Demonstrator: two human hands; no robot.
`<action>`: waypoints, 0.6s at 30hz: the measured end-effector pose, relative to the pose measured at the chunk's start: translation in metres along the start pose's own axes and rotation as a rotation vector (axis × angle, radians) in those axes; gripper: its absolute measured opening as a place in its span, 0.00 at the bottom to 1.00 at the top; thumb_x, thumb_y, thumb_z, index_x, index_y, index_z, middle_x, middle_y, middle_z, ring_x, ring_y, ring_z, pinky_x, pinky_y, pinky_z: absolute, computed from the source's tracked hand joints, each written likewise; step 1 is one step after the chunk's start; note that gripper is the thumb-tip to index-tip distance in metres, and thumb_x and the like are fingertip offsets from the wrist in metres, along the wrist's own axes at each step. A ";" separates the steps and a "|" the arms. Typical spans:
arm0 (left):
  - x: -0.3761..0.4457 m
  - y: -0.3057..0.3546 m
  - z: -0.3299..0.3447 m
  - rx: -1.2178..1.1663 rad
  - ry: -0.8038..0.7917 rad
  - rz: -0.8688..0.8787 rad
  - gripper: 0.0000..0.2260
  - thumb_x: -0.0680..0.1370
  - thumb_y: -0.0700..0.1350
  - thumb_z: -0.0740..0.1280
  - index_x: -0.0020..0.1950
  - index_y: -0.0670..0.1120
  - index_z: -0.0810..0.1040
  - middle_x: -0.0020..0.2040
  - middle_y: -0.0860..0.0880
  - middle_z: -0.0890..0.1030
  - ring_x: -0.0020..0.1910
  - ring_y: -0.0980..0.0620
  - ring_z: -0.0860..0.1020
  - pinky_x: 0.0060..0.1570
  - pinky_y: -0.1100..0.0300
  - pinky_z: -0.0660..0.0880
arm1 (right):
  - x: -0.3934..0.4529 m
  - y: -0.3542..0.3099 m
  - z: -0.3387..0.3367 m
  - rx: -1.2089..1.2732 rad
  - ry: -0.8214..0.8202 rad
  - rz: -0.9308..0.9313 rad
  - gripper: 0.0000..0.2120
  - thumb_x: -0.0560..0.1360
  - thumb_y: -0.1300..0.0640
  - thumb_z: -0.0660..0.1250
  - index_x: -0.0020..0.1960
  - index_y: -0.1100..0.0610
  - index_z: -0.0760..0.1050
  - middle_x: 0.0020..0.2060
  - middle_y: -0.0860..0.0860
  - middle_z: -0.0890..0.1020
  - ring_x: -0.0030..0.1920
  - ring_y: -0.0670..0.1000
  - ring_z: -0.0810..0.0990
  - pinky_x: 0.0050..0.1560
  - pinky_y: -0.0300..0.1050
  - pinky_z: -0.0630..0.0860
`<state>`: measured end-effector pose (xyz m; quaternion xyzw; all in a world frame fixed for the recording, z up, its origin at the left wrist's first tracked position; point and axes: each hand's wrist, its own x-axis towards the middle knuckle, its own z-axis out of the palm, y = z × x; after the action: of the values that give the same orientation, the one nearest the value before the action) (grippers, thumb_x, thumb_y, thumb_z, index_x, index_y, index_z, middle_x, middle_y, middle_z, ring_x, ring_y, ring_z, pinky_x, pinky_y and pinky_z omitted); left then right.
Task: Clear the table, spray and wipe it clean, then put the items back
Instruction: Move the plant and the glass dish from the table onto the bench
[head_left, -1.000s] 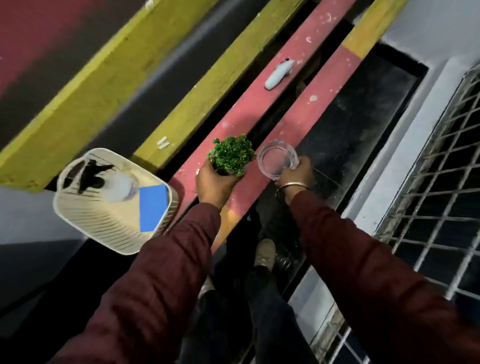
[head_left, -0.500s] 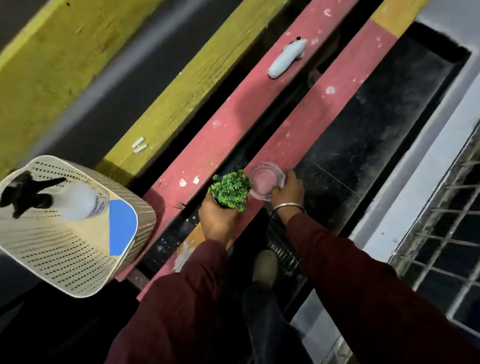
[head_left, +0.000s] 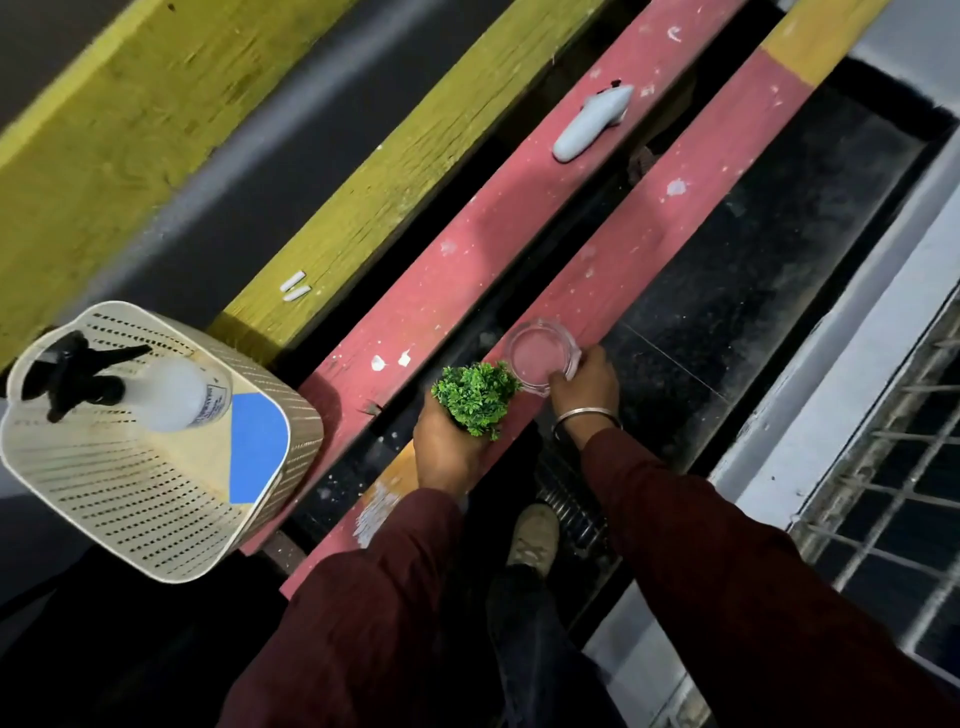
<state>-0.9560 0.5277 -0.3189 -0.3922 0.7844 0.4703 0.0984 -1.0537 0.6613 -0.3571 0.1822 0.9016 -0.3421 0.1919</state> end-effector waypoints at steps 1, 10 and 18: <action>-0.001 0.000 -0.003 0.007 -0.010 -0.002 0.30 0.68 0.46 0.80 0.67 0.46 0.74 0.59 0.46 0.82 0.58 0.47 0.79 0.47 0.64 0.68 | -0.001 -0.001 -0.002 -0.004 0.015 -0.002 0.18 0.69 0.61 0.69 0.56 0.65 0.71 0.54 0.65 0.77 0.55 0.64 0.76 0.51 0.51 0.70; -0.020 -0.002 -0.059 0.095 0.001 0.048 0.40 0.66 0.44 0.71 0.77 0.48 0.62 0.67 0.44 0.77 0.65 0.46 0.77 0.63 0.48 0.76 | -0.048 -0.052 -0.039 -0.270 0.115 -0.313 0.22 0.71 0.57 0.64 0.64 0.61 0.69 0.60 0.60 0.73 0.58 0.63 0.74 0.53 0.57 0.72; -0.086 0.048 -0.193 0.401 0.301 0.341 0.33 0.71 0.42 0.71 0.75 0.43 0.66 0.73 0.42 0.68 0.70 0.40 0.69 0.66 0.48 0.71 | -0.134 -0.159 -0.063 -0.474 0.044 -0.775 0.37 0.72 0.49 0.64 0.76 0.59 0.55 0.75 0.58 0.58 0.75 0.59 0.58 0.72 0.58 0.56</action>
<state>-0.8905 0.4272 -0.1384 -0.2929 0.9219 0.2524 -0.0240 -1.0256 0.5670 -0.1636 -0.2101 0.9606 -0.1689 0.0668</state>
